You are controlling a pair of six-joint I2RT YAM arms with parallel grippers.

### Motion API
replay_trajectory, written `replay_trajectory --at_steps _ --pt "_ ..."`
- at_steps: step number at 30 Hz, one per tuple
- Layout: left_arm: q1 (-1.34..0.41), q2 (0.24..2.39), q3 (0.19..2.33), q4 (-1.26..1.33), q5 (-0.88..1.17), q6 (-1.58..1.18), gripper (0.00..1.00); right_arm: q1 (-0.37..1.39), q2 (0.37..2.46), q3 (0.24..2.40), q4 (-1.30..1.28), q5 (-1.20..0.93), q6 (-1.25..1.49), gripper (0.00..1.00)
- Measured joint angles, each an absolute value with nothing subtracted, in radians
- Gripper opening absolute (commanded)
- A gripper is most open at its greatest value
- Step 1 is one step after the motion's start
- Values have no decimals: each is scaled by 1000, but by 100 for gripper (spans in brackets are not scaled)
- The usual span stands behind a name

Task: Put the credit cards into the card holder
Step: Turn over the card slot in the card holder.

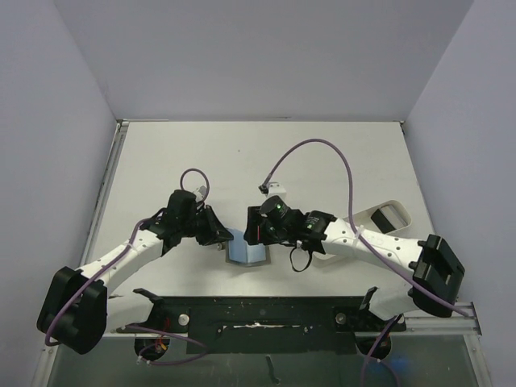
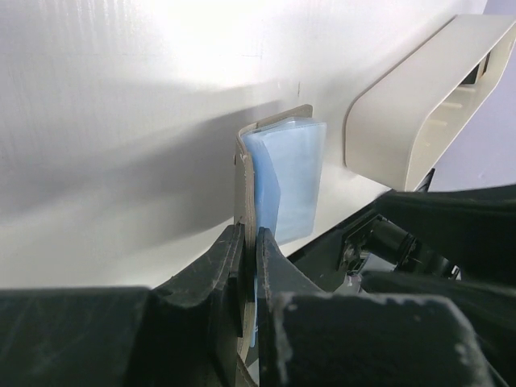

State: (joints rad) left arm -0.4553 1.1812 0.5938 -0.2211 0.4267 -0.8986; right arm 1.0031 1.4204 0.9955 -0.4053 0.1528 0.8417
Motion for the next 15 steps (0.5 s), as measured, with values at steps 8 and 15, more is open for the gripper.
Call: replay_trajectory --at_steps 8,15 --pt "-455 1181 594 -220 434 -916 0 1010 1417 990 -294 65 846 68" --pt "-455 1155 594 -218 435 -937 0 1023 1480 979 -259 19 861 68"
